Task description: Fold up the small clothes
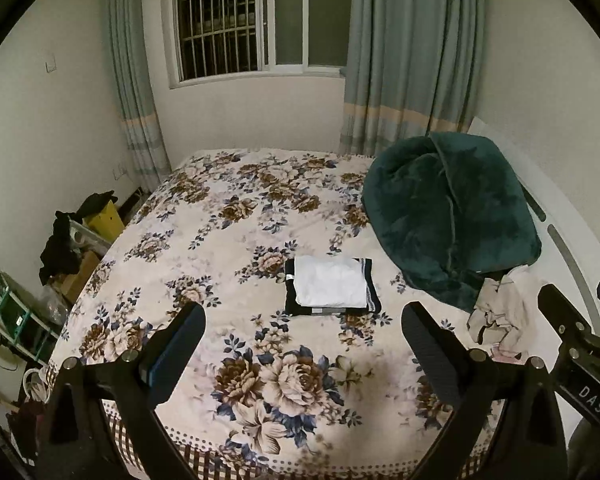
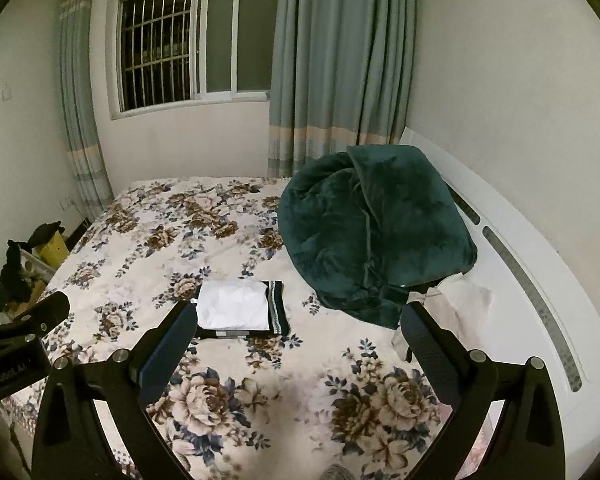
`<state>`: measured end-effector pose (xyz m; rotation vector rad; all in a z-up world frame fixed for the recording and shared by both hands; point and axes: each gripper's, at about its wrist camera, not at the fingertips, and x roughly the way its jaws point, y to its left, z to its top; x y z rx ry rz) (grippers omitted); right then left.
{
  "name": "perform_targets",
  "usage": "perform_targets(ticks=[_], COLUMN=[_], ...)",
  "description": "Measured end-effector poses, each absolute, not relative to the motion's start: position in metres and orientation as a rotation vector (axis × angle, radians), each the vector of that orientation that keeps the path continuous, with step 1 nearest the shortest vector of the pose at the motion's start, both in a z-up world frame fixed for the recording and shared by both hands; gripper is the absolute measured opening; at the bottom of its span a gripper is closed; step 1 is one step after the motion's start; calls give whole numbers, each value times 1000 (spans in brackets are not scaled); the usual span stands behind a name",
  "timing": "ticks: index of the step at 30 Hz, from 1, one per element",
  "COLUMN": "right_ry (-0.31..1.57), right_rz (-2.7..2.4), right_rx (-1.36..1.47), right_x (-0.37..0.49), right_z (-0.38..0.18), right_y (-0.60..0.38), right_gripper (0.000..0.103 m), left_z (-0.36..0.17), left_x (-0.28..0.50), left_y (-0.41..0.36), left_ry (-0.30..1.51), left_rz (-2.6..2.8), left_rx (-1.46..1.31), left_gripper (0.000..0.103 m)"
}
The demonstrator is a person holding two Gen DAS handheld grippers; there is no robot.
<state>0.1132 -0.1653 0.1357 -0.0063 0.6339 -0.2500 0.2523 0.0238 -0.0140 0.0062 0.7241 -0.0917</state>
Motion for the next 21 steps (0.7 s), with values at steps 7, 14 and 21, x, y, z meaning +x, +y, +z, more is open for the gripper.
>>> perform_targets(ticks=[7, 14, 21], right_ry=[628, 638, 645], right_rz=[-236, -222, -200], right_rx=[-6, -13, -20], right_x=[108, 109, 121], right_z=[143, 149, 152], right_y=[-169, -170, -168], right_gripper=[103, 103, 103], left_z=[-11, -4, 4], left_x=[246, 233, 226], left_y=[23, 18, 17], left_ry=[717, 719, 706], left_rz=[-92, -90, -74], left_rx=[5, 4, -4], left_gripper=[100, 101, 103])
